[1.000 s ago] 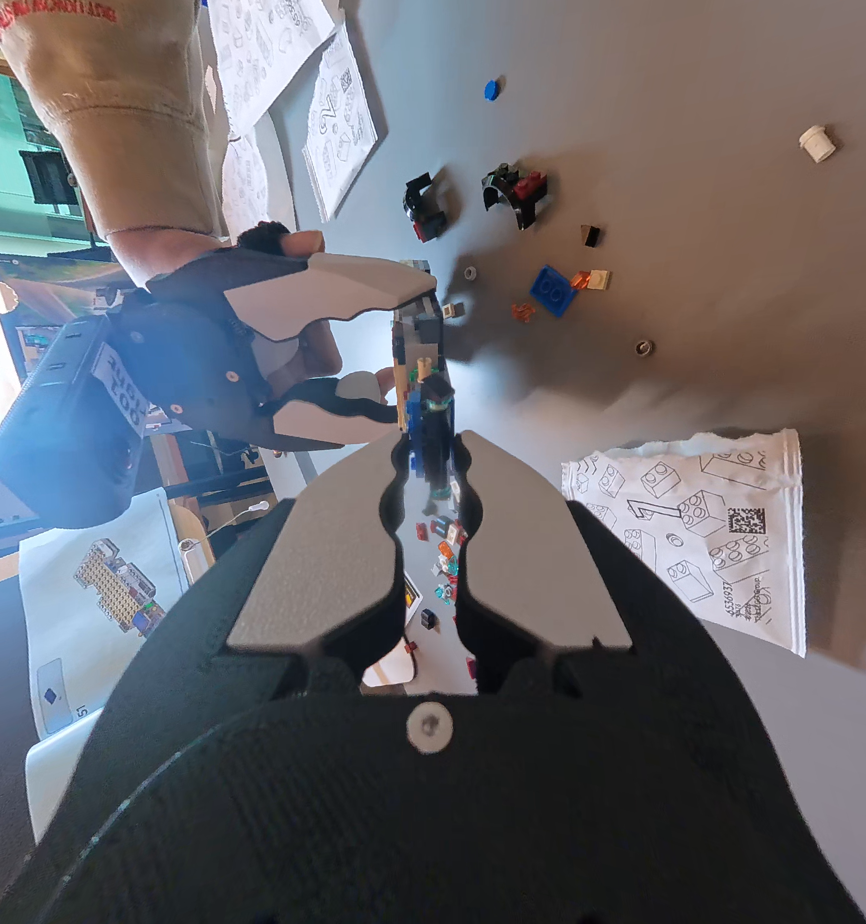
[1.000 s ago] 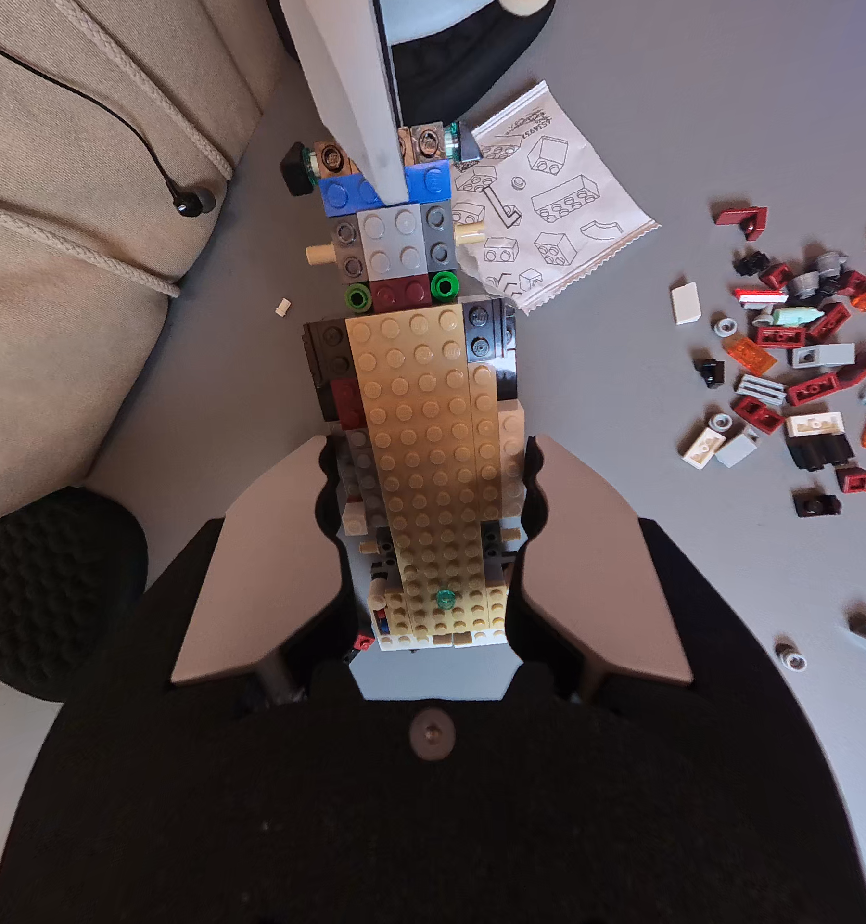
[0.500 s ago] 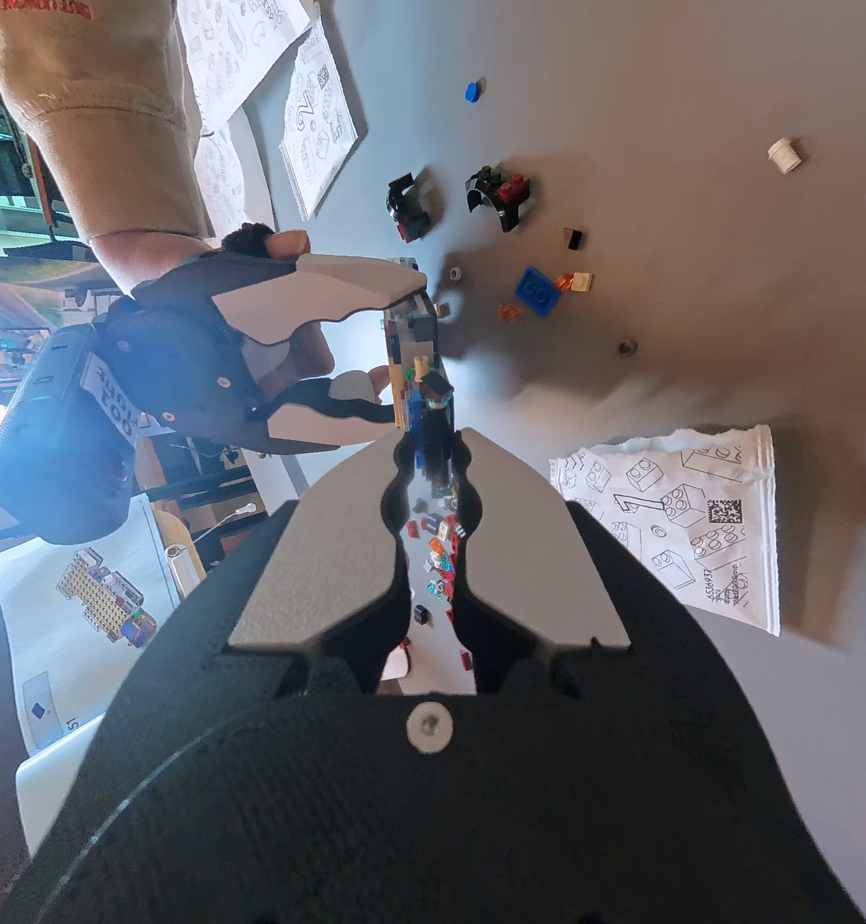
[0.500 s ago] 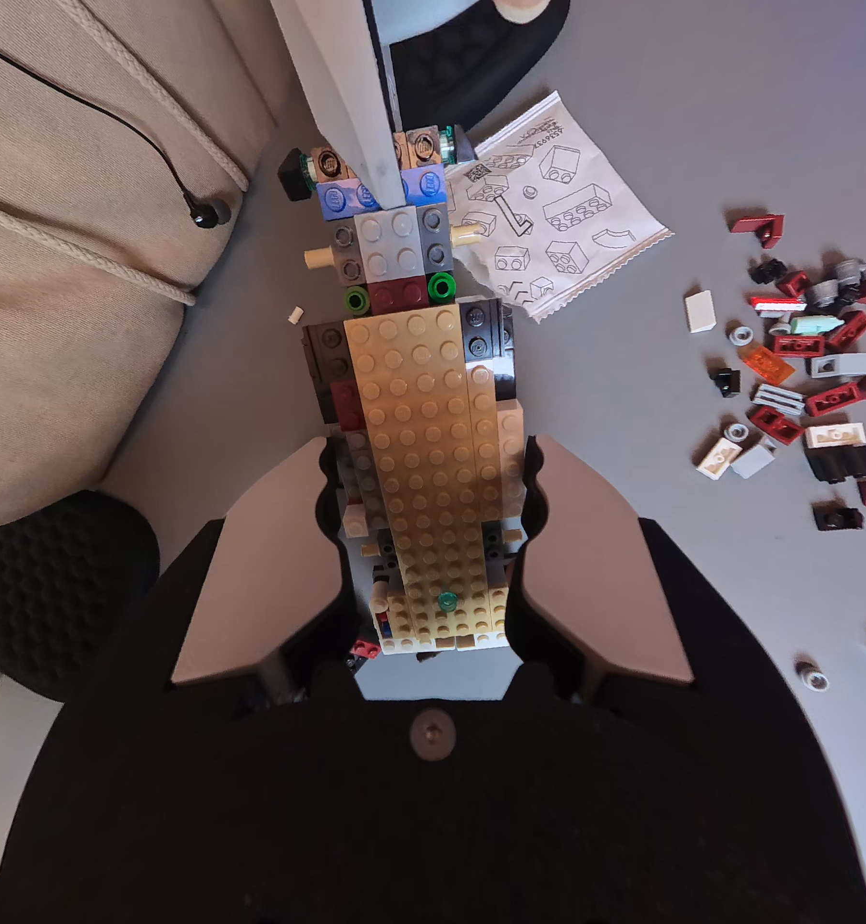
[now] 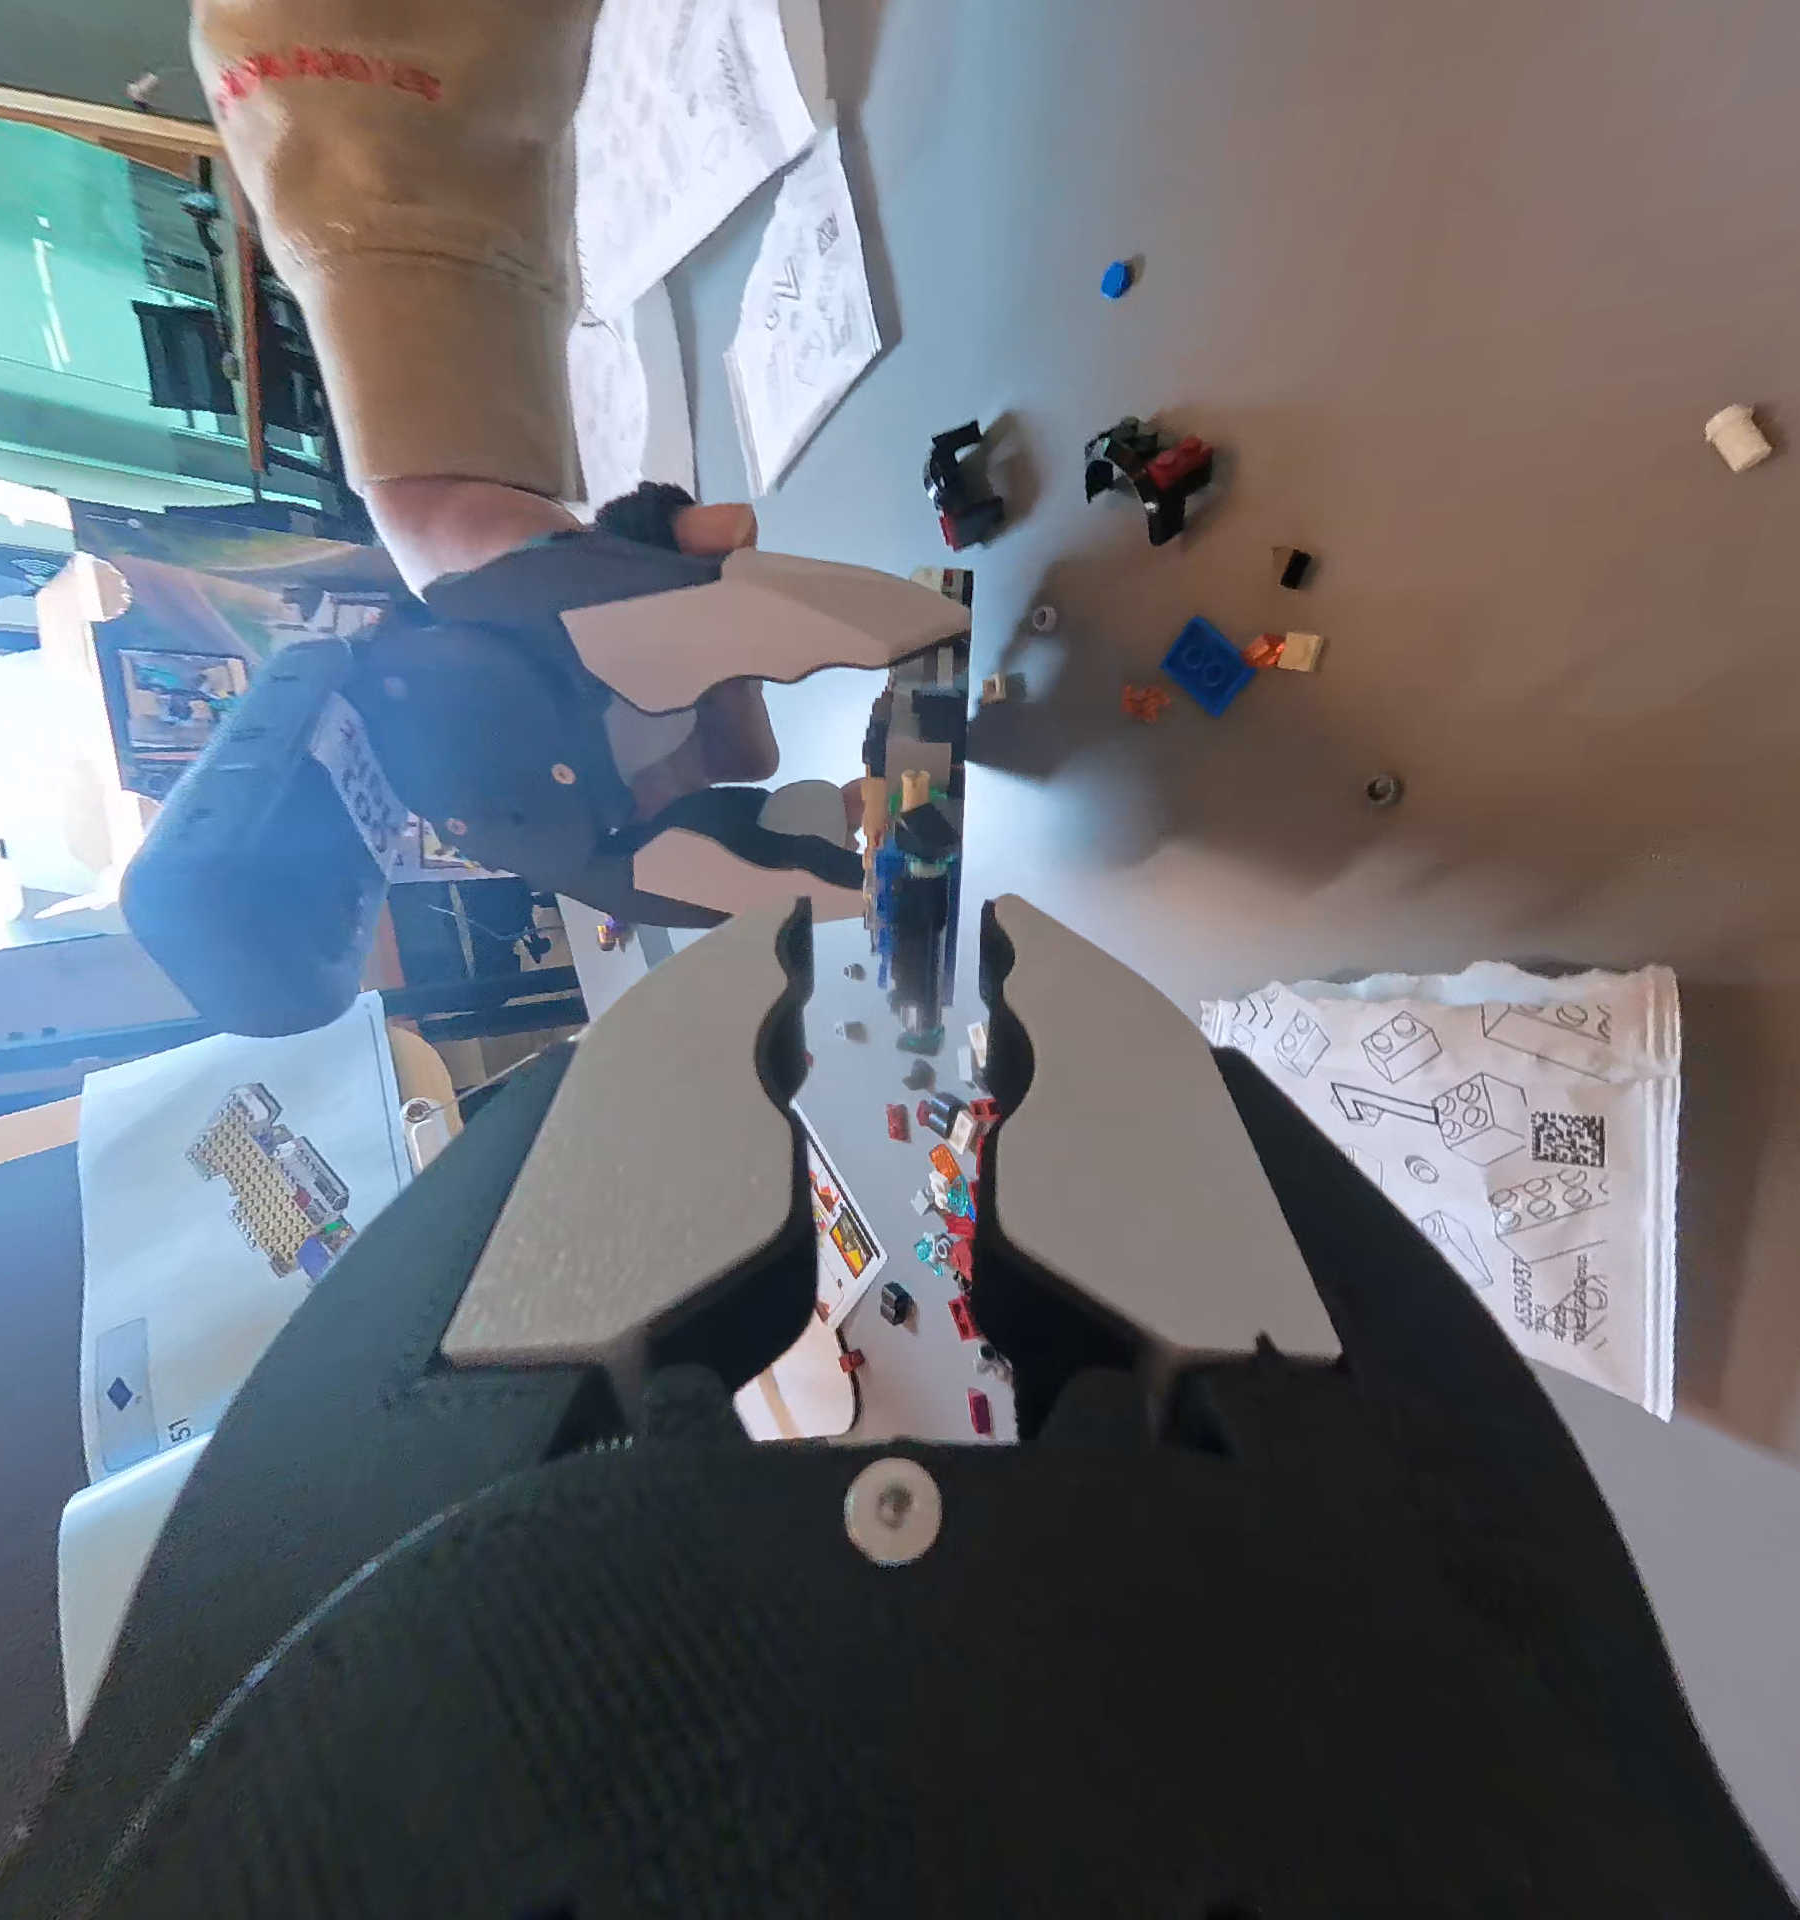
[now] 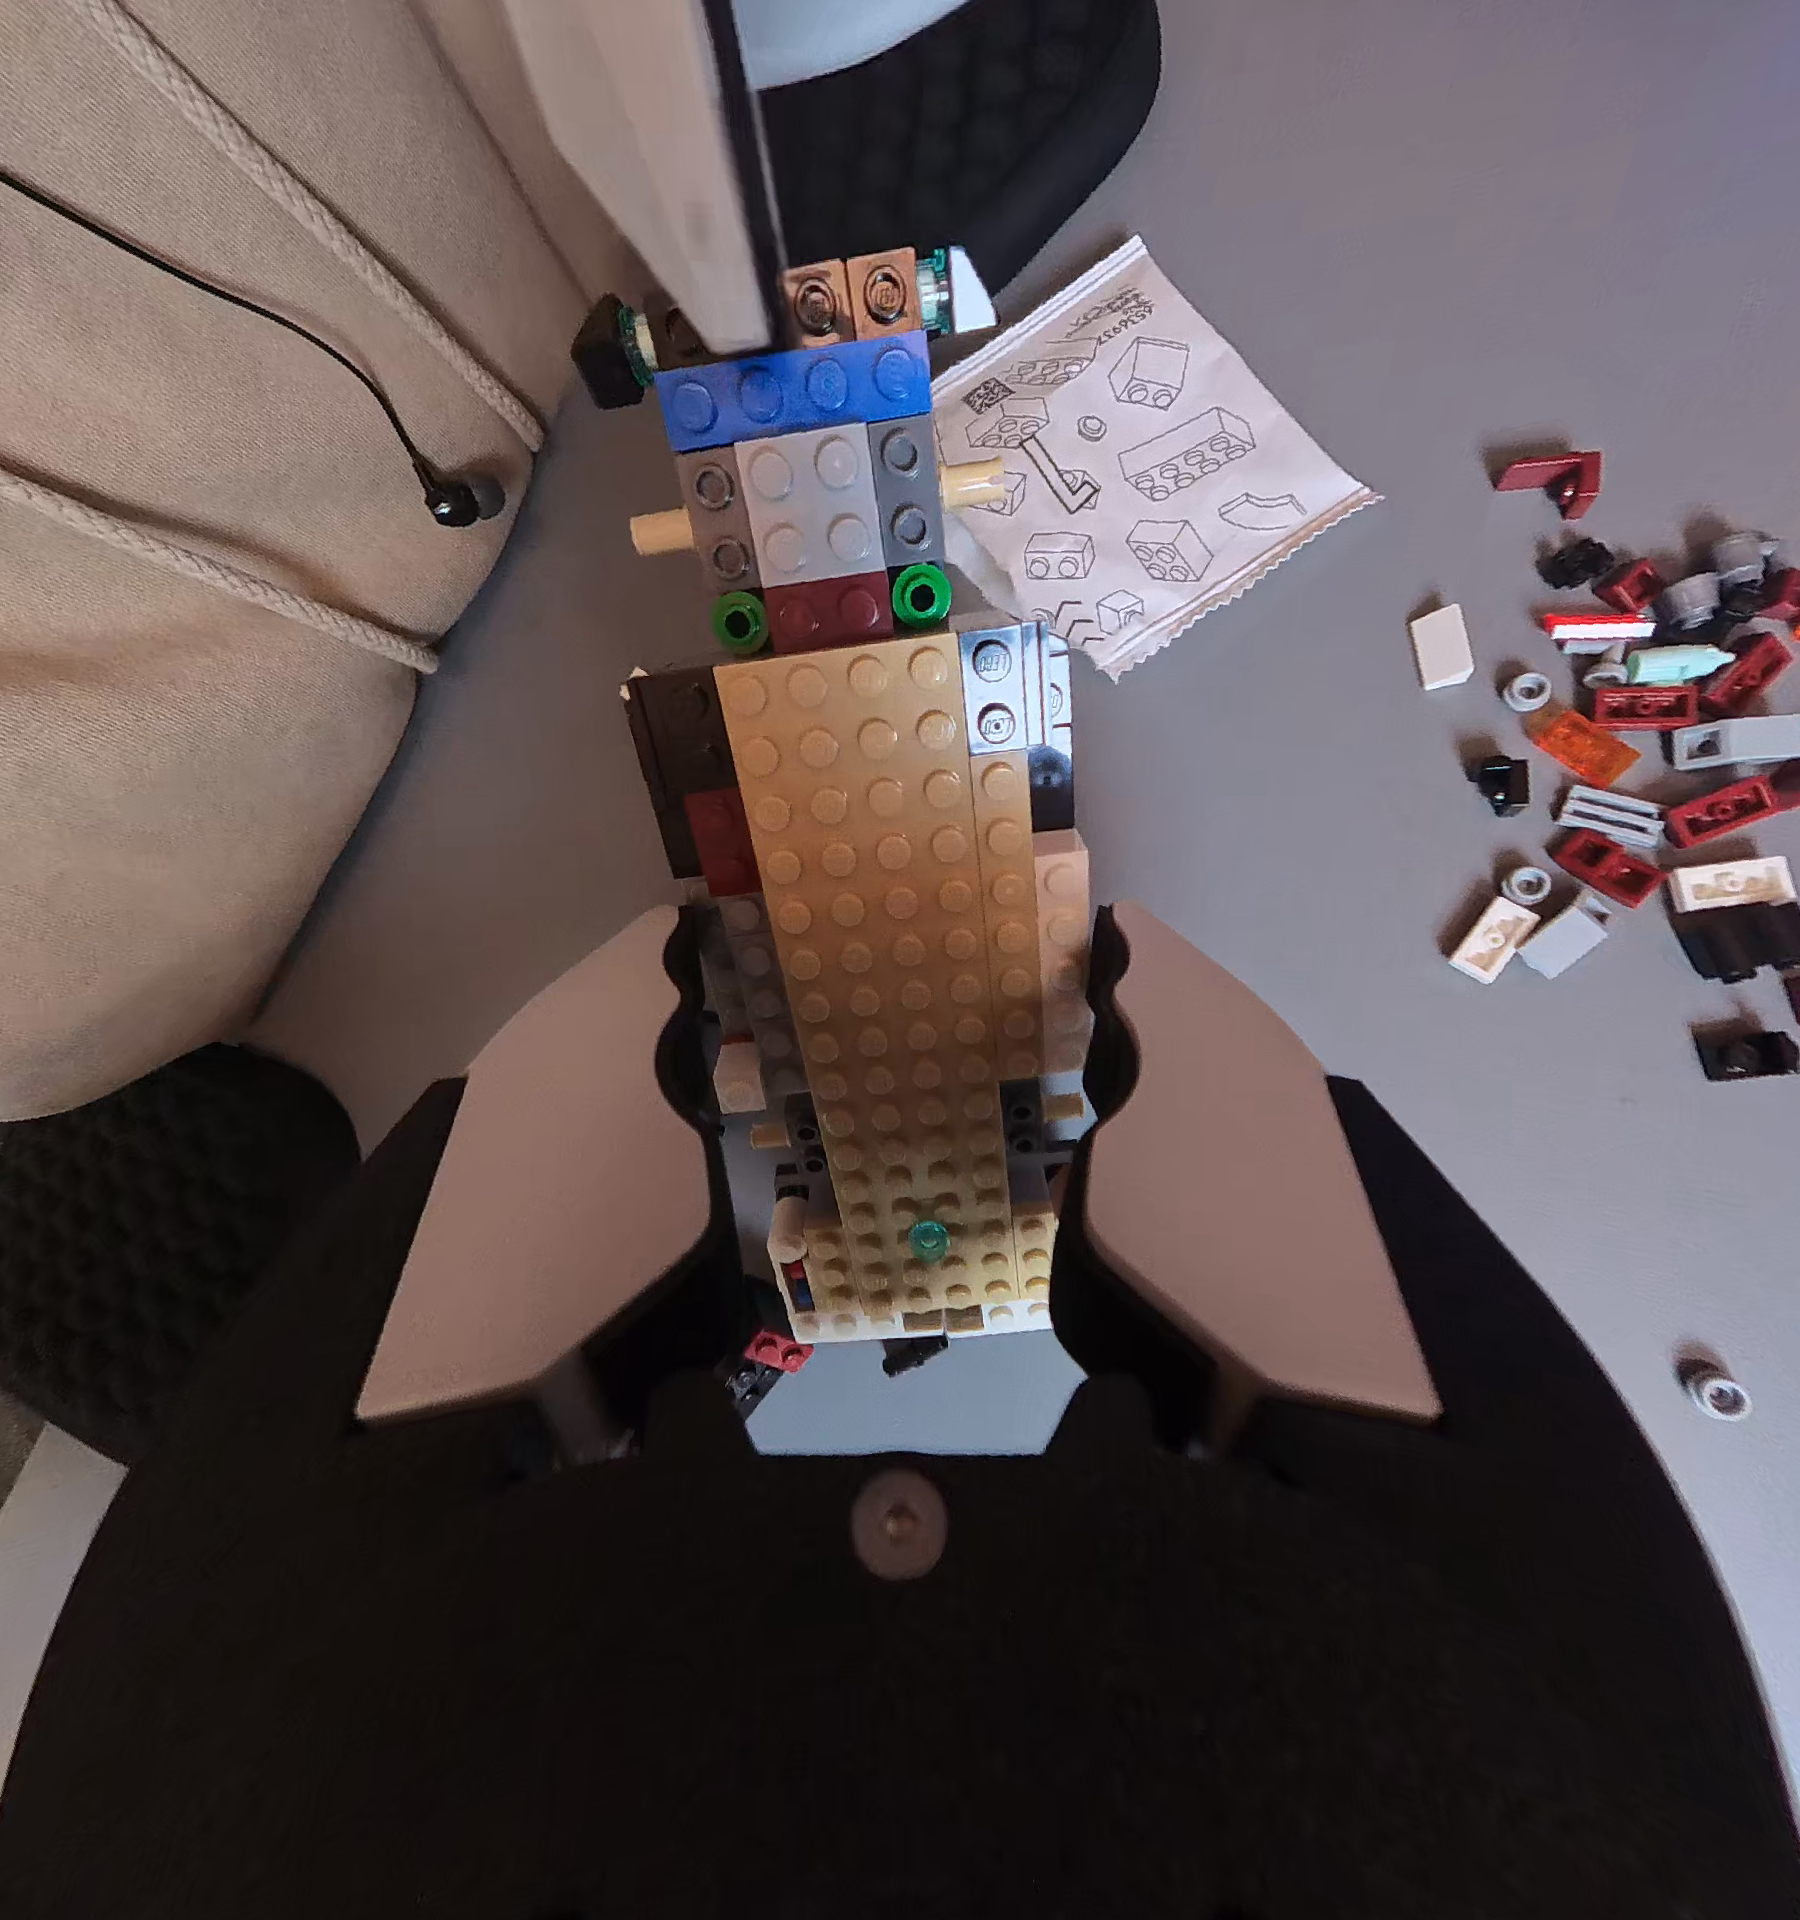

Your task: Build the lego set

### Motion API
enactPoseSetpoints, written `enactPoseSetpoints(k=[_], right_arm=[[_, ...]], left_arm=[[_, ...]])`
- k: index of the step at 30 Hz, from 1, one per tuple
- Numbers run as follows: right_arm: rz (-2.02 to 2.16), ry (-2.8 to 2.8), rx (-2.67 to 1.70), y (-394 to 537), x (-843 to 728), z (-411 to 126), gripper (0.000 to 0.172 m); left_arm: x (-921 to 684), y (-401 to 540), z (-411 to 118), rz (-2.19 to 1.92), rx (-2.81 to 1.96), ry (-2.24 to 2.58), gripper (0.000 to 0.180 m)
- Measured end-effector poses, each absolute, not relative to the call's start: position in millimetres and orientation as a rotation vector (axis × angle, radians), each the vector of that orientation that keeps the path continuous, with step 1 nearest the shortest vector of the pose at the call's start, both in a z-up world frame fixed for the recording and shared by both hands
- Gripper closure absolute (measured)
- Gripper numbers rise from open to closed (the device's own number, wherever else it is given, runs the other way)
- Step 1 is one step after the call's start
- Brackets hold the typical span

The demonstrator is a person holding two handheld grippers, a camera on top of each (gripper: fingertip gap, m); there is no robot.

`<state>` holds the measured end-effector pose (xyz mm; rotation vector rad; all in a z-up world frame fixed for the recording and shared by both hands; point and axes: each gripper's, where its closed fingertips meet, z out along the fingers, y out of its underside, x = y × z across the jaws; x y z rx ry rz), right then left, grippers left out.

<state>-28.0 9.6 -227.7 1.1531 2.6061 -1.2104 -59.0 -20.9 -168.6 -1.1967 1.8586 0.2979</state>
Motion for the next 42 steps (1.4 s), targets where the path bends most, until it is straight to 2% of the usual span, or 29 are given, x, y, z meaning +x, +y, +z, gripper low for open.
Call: enactPoseSetpoints(k=[3,7,22,27,28,29,30,37,42], right_arm=[[-1.221,2.594,1.151,9,-29,-227,0.1],[-1.226,2.59,1.147,8,-29,-226,0.1],[-1.207,2.593,1.131,5,-27,-227,0.1],[-1.241,2.565,1.183,11,-27,-223,0.1],[-1.238,2.578,1.192,13,-27,-224,0.1],[-1.212,2.612,1.196,17,-26,-226,0.1],[-1.194,2.637,1.2,20,-25,-227,0.1],[-1.085,2.755,1.232,36,-26,-229,0.1],[-0.904,2.856,1.228,45,-33,-240,0.1]], left_arm=[[-57,-22,-168,0.315,-1.17,1.862,0.15],[-54,-23,-171,0.324,-1.137,1.881,0.164],[-51,-25,-172,0.267,-1.203,1.925,0.166],[-53,-18,-168,0.217,-1.256,1.799,0.165],[-56,-15,-166,0.221,-1.272,1.755,0.159],[-60,-13,-166,0.213,-1.315,1.721,0.144],[-65,-13,-166,0.17,-1.366,1.674,0.138],[-86,-8,-171,-0.217,-1.649,1.216,0.14],[-81,-3,-191,-0.543,-1.783,0.958,0.134]])
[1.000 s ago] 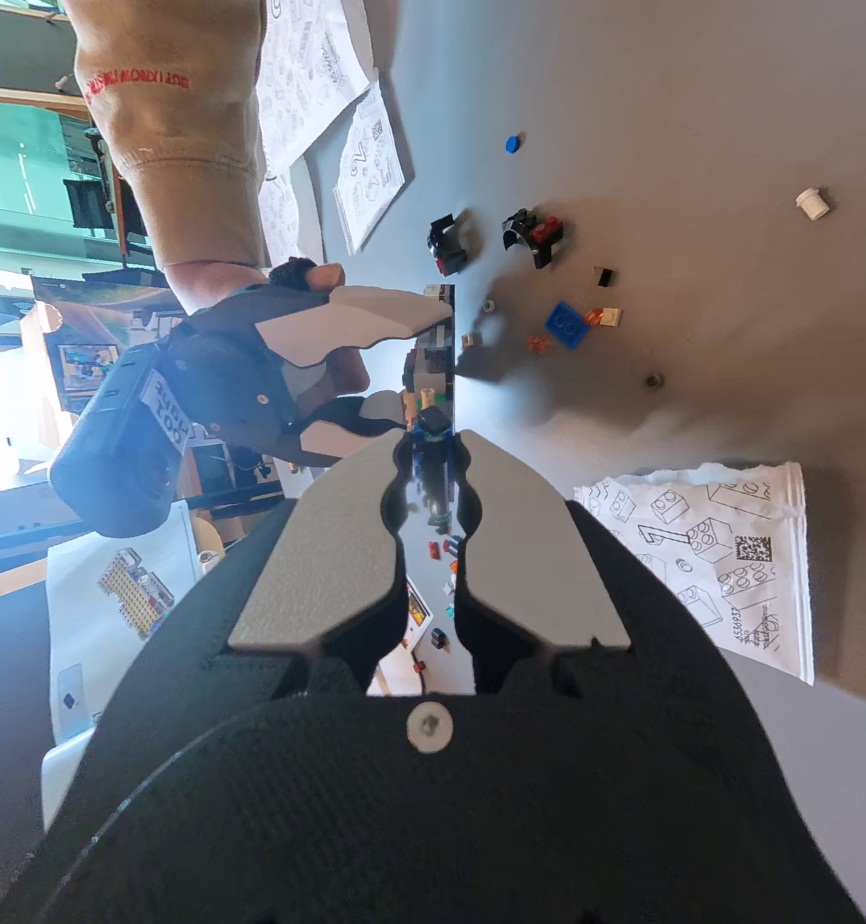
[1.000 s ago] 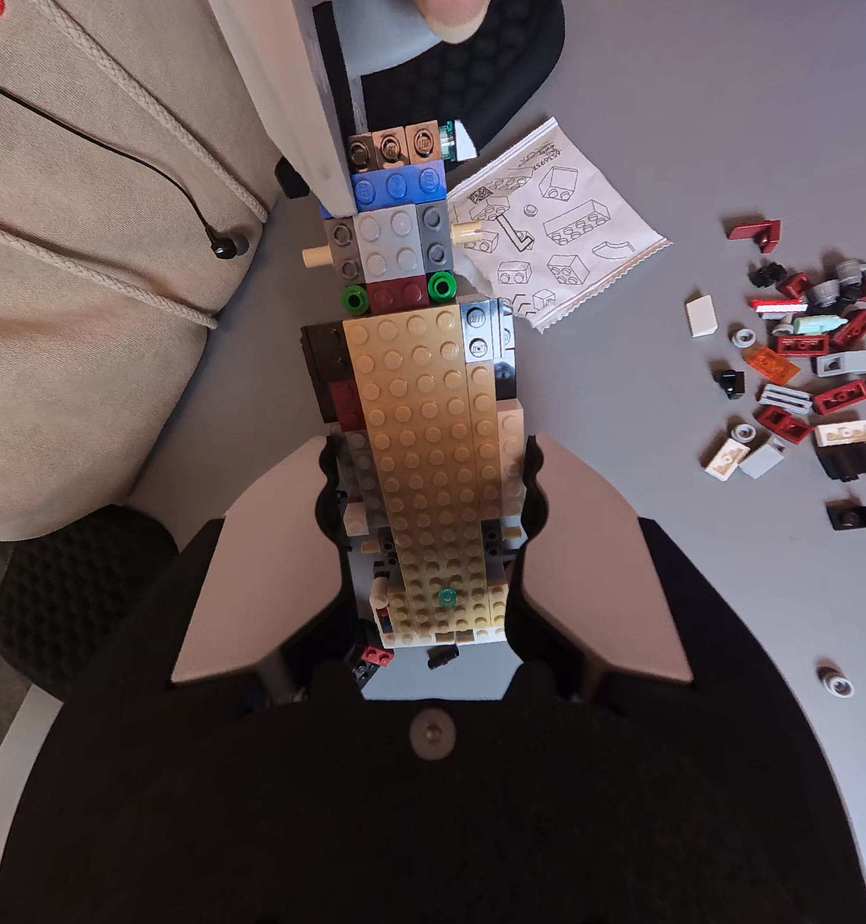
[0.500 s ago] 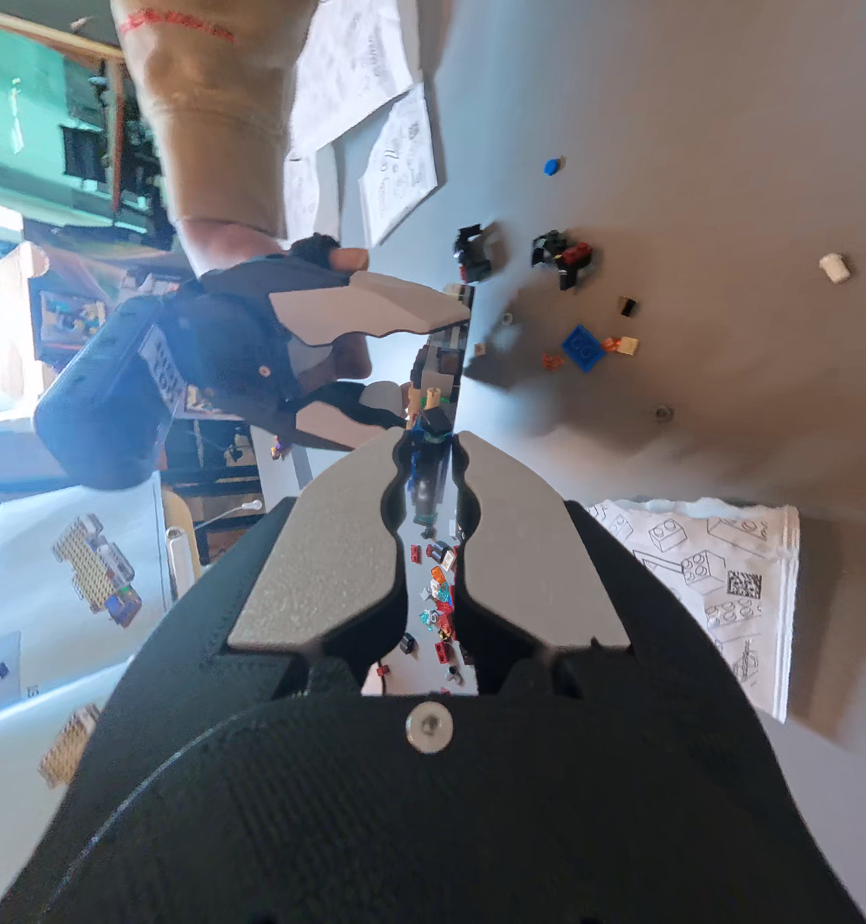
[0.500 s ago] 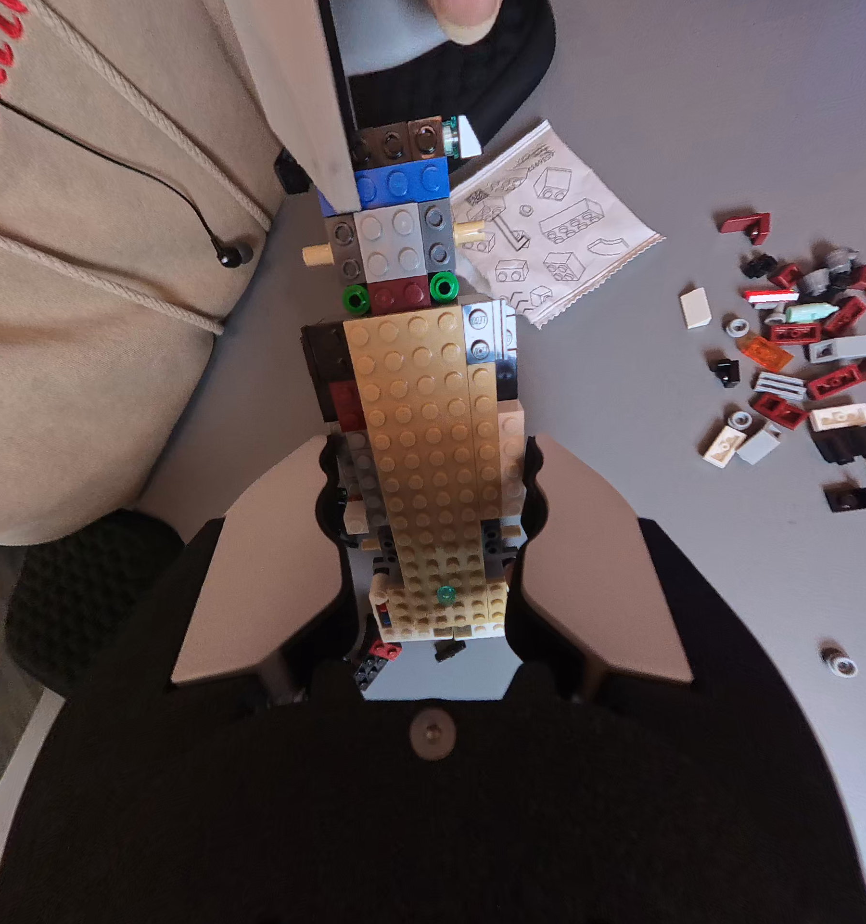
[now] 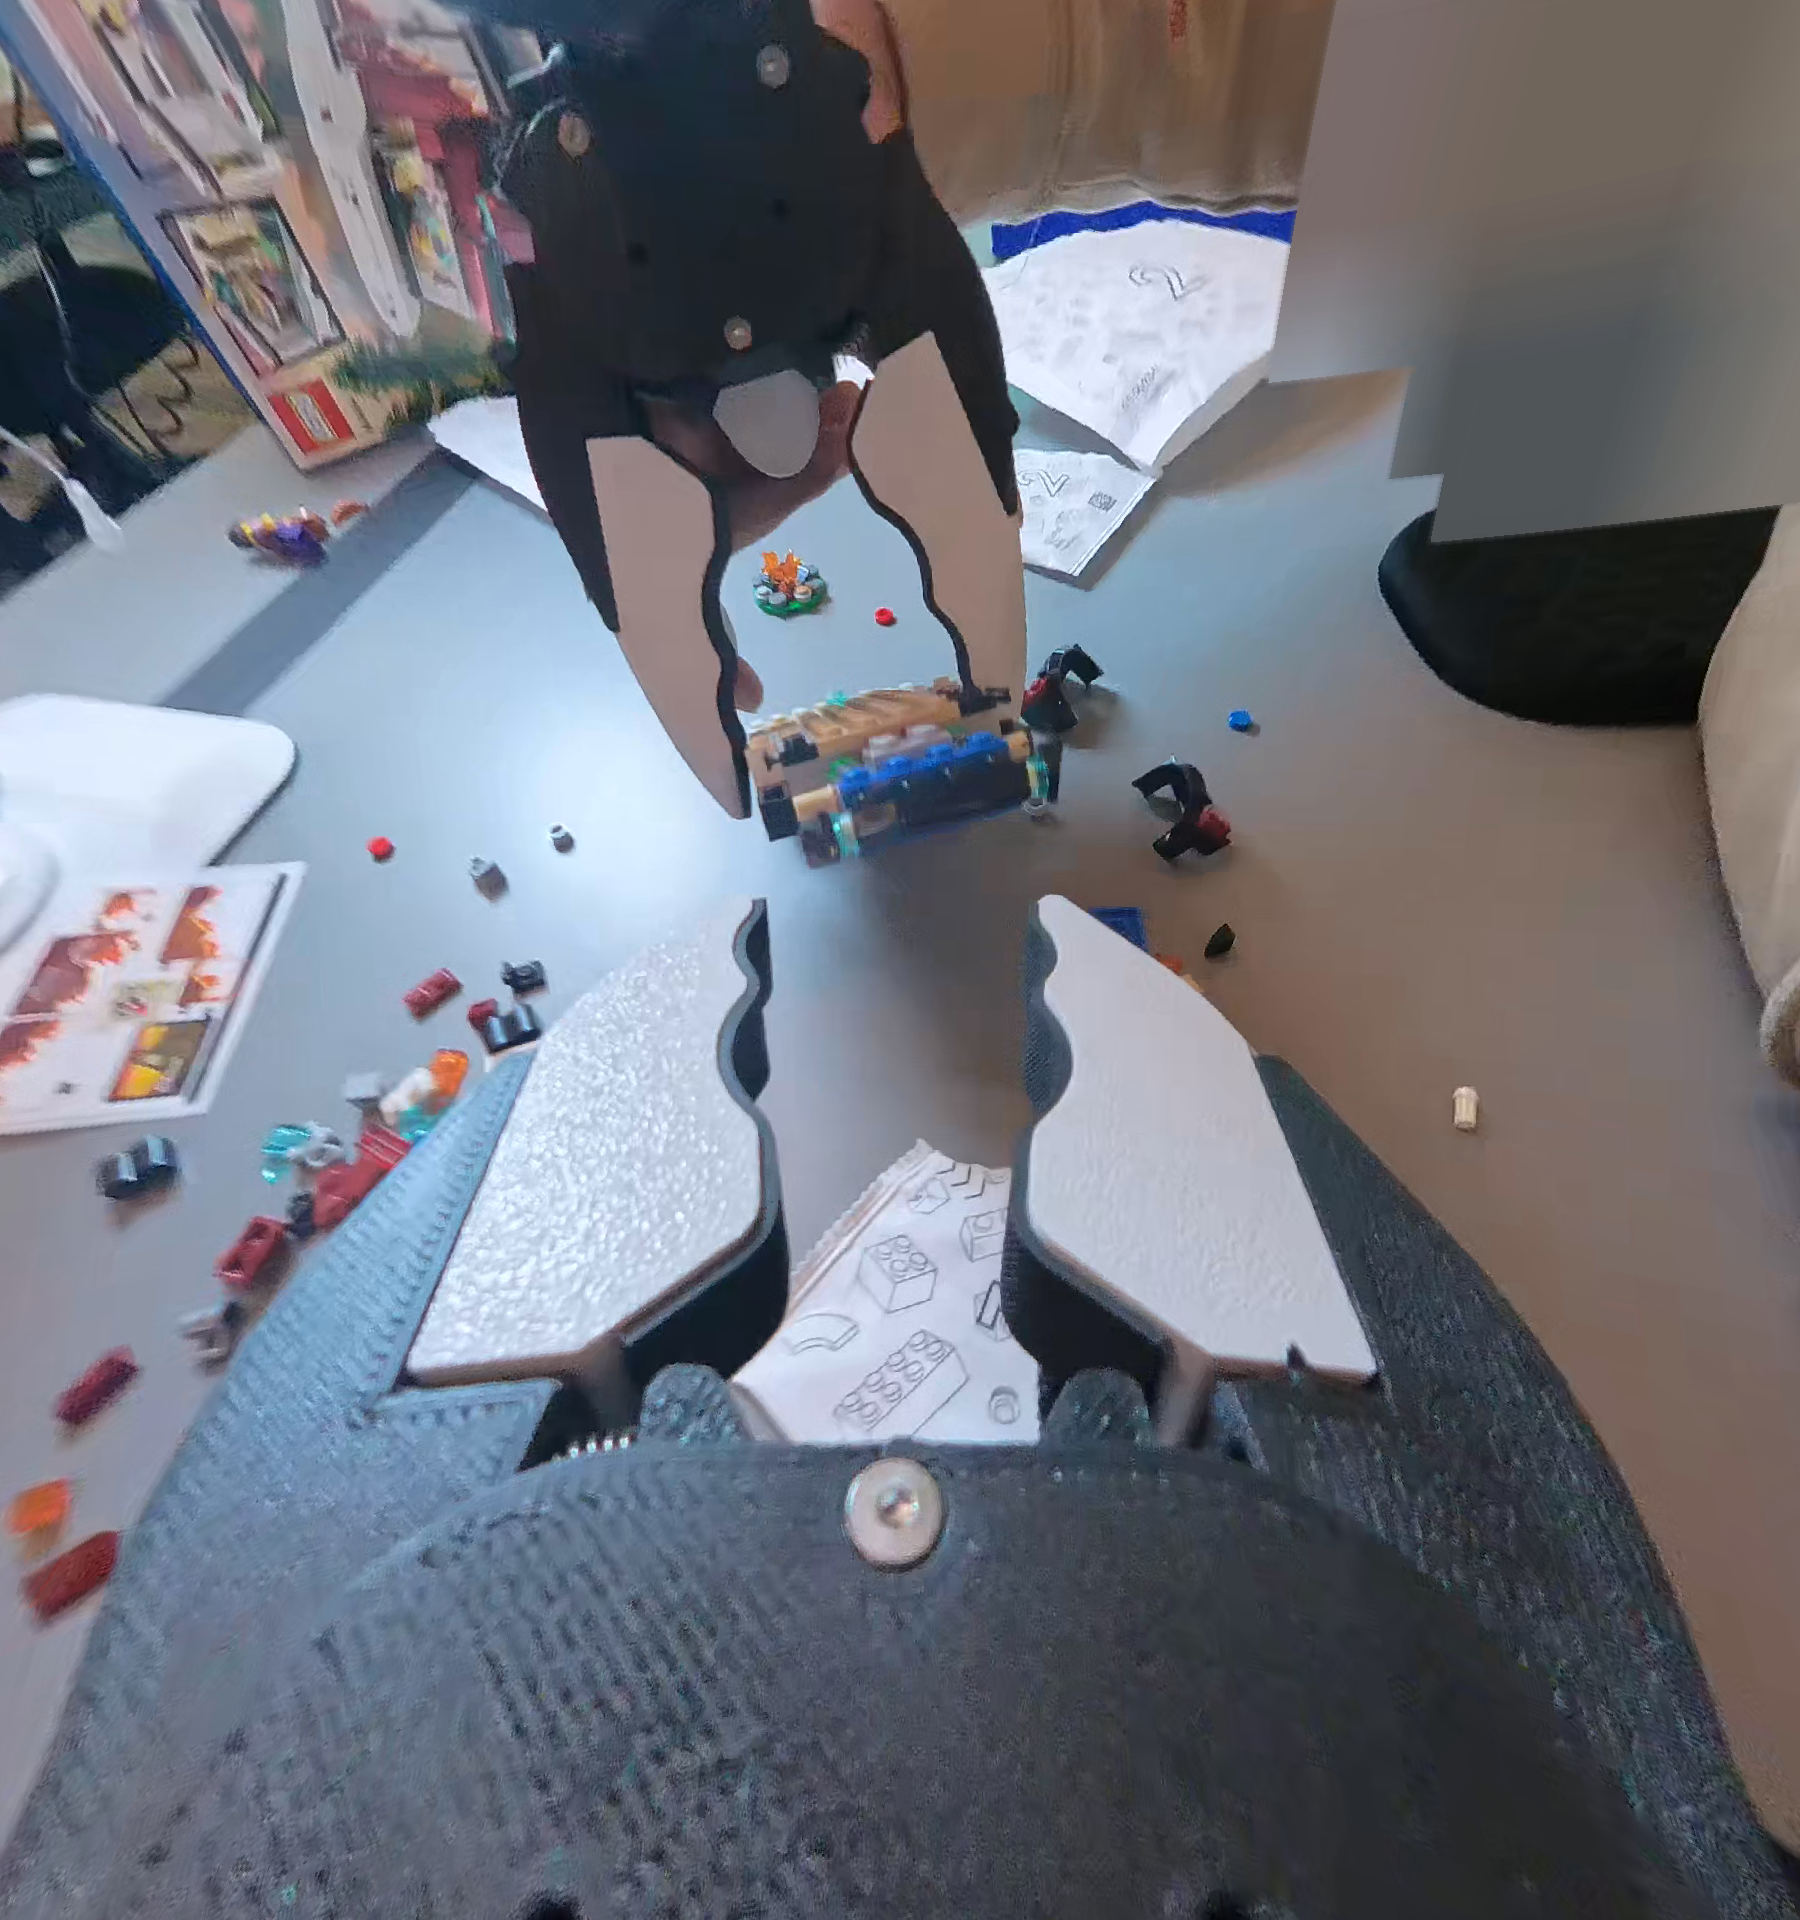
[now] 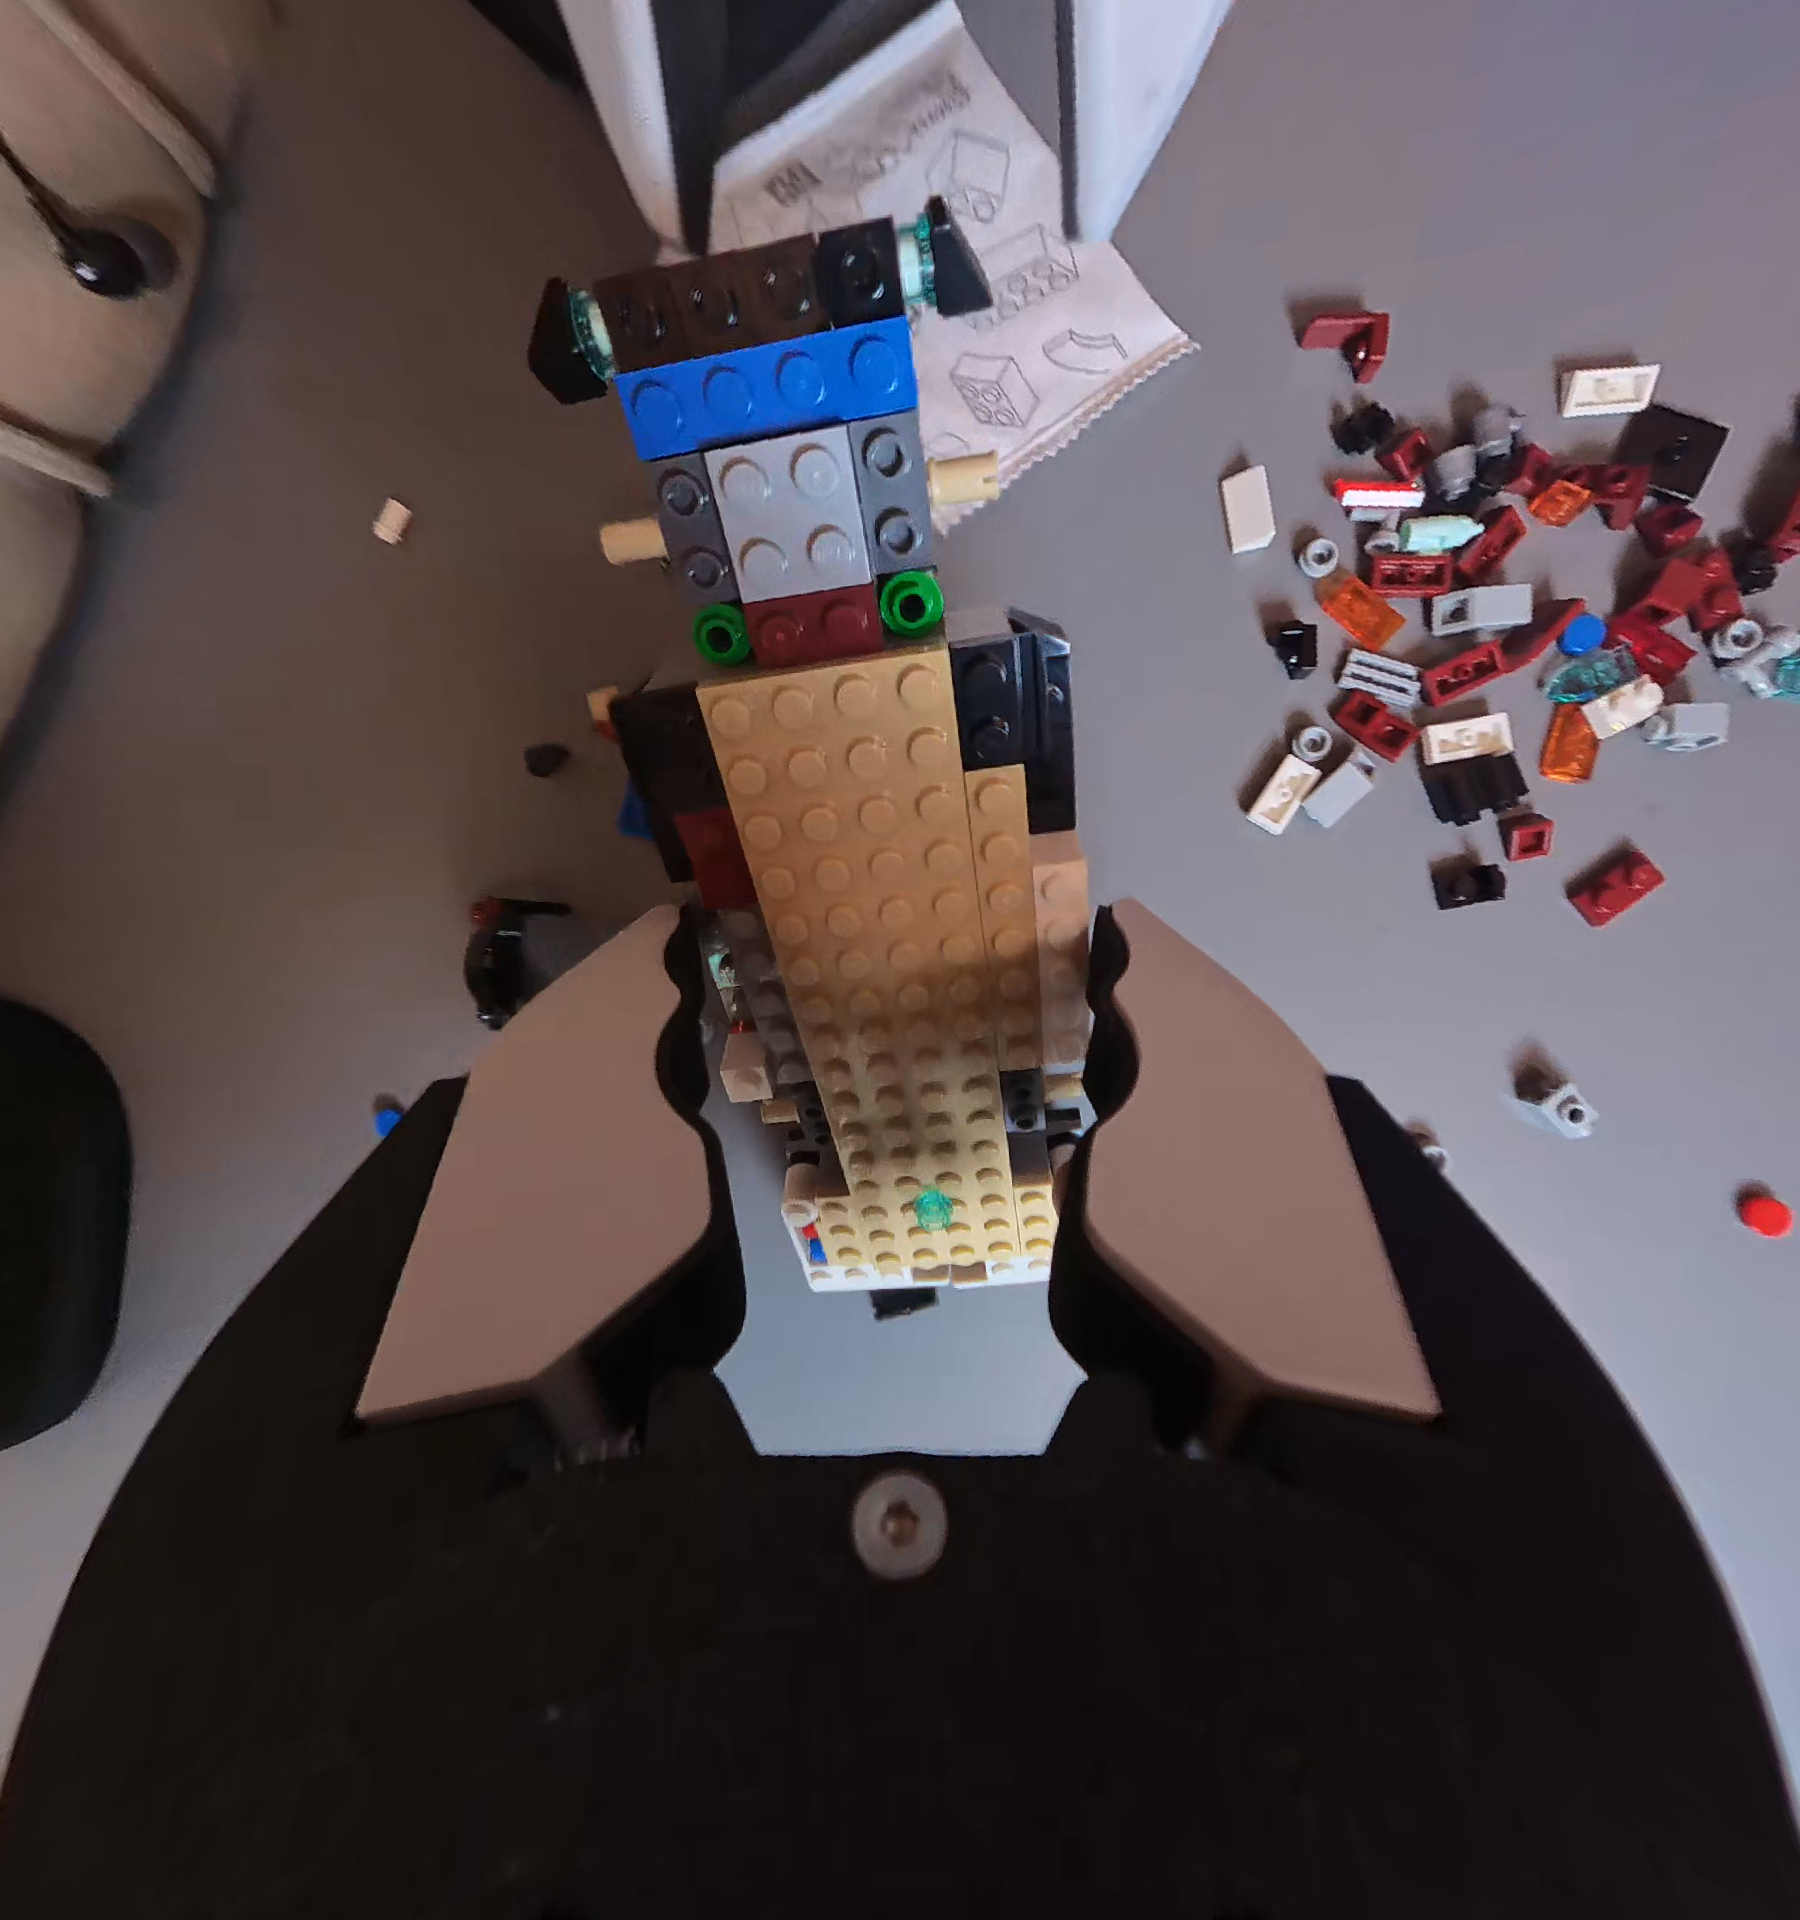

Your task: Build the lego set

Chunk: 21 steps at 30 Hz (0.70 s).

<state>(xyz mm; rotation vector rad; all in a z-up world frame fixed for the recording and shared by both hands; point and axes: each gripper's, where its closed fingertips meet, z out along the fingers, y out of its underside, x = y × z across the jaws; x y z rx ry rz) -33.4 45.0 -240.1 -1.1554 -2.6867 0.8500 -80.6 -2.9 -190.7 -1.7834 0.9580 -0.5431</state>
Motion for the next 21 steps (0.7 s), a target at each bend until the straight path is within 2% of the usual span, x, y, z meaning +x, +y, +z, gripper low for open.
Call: enactPoseSetpoints(k=[13,21], right_arm=[[0.414,-2.85,-1.068,64,-35,-284,0.1],[0.454,-2.811,-1.161,76,-46,-234,0.101]], left_arm=[[-84,7,-228,-0.54,-1.829,0.948,0.134],[-109,24,-216,-0.47,-1.768,0.791,0.14]])
